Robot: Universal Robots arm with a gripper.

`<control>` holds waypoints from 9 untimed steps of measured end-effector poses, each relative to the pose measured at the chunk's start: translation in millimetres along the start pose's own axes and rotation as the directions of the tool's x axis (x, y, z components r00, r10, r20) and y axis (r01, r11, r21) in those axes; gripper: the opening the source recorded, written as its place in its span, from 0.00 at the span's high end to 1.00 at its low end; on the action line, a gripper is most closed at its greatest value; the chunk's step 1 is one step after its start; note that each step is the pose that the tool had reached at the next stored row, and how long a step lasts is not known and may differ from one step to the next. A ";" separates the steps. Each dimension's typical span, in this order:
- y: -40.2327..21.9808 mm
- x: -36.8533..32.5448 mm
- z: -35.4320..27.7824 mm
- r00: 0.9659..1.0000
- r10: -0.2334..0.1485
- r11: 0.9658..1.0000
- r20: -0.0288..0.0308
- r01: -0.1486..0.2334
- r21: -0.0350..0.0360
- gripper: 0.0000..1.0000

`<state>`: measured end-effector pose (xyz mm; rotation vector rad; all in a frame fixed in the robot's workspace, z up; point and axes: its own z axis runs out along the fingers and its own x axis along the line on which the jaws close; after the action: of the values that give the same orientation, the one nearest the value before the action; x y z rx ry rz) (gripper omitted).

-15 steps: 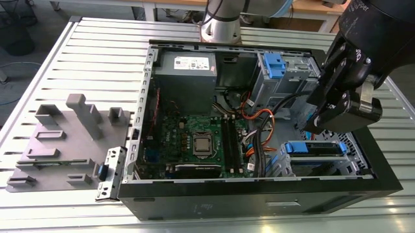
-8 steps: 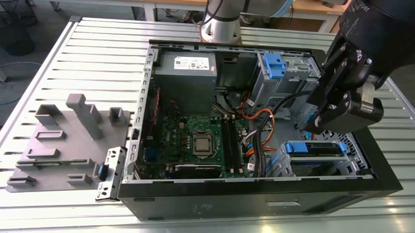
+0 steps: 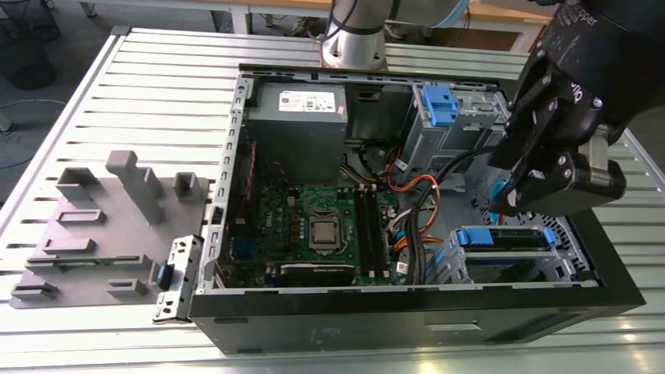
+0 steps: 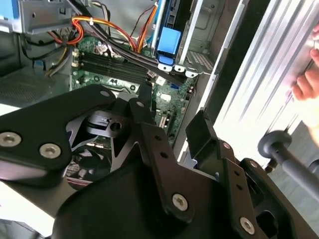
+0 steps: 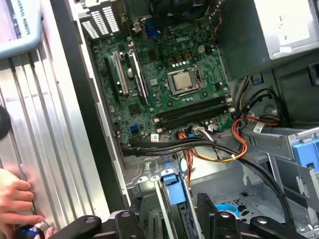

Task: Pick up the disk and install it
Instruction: 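Insert the first disk wire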

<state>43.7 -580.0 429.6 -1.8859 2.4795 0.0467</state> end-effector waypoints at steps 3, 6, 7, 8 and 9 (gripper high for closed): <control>0.0 0.0 0.6 0.998 -0.056 0.998 0.000 0.056 -0.002 0.45; 0.0 0.0 1.2 0.994 -0.108 0.994 -0.001 0.108 -0.004 0.45; 0.0 0.0 1.4 0.992 -0.125 0.992 -0.001 0.125 -0.005 0.45; 0.0 0.0 1.6 0.990 -0.143 0.990 -0.001 0.143 -0.006 0.45; 0.0 0.1 1.8 0.987 -0.160 0.987 -0.001 0.160 -0.006 0.45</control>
<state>43.7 -580.0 427.8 -2.0811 2.3215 0.0497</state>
